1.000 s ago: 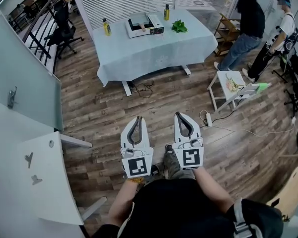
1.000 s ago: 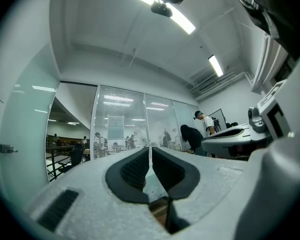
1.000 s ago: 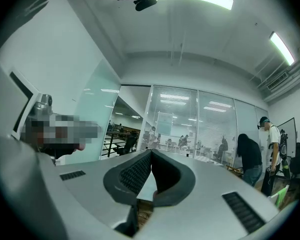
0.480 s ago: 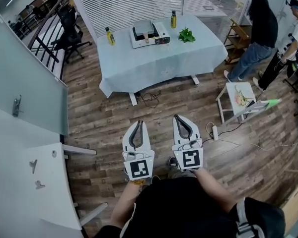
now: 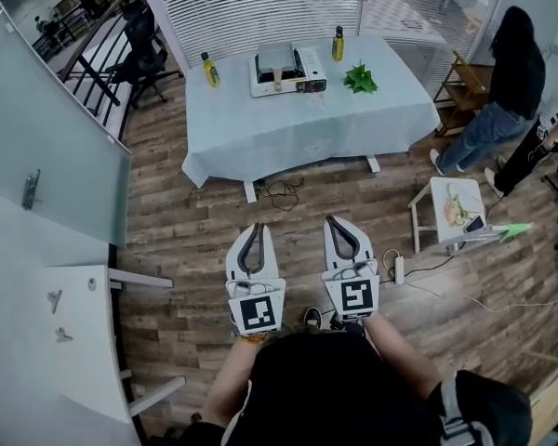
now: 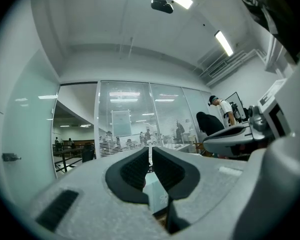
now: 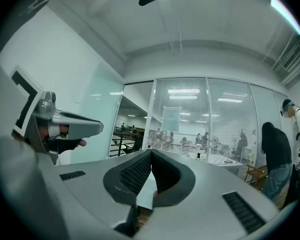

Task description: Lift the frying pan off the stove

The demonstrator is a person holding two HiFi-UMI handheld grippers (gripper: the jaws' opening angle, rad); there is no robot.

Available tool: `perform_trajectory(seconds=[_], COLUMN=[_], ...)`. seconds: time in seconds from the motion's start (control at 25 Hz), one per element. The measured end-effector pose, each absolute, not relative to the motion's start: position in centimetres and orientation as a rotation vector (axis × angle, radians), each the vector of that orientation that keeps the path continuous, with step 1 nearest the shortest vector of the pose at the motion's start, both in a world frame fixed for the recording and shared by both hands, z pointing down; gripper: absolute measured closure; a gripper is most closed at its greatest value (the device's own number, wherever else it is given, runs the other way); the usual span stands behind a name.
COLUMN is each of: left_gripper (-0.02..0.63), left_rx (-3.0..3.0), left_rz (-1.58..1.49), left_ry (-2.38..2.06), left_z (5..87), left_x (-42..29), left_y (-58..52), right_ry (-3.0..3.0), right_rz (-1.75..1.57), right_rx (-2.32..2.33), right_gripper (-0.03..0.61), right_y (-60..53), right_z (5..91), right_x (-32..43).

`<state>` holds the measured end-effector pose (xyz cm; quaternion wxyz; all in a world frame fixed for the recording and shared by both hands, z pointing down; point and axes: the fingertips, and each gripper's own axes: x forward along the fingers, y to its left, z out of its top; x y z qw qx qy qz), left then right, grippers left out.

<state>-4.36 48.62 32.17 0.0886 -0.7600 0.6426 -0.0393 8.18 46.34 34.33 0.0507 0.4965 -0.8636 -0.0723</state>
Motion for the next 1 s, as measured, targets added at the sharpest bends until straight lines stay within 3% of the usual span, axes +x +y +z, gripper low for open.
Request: perform_trajectory(seconds=[1.0], left_gripper=[0.578], left_rx=[-2.332], left_rz=[-0.049], left_ry=[1.873], left_z=[32.3], left_x=[-7.4], left_y=[28.4], right_ry=[-2.519], right_rz=[-0.218], right_rx=[1.631], right_gripper=[0.577], right_y=[27.8], right_z=[33.9], right_x=[5.8])
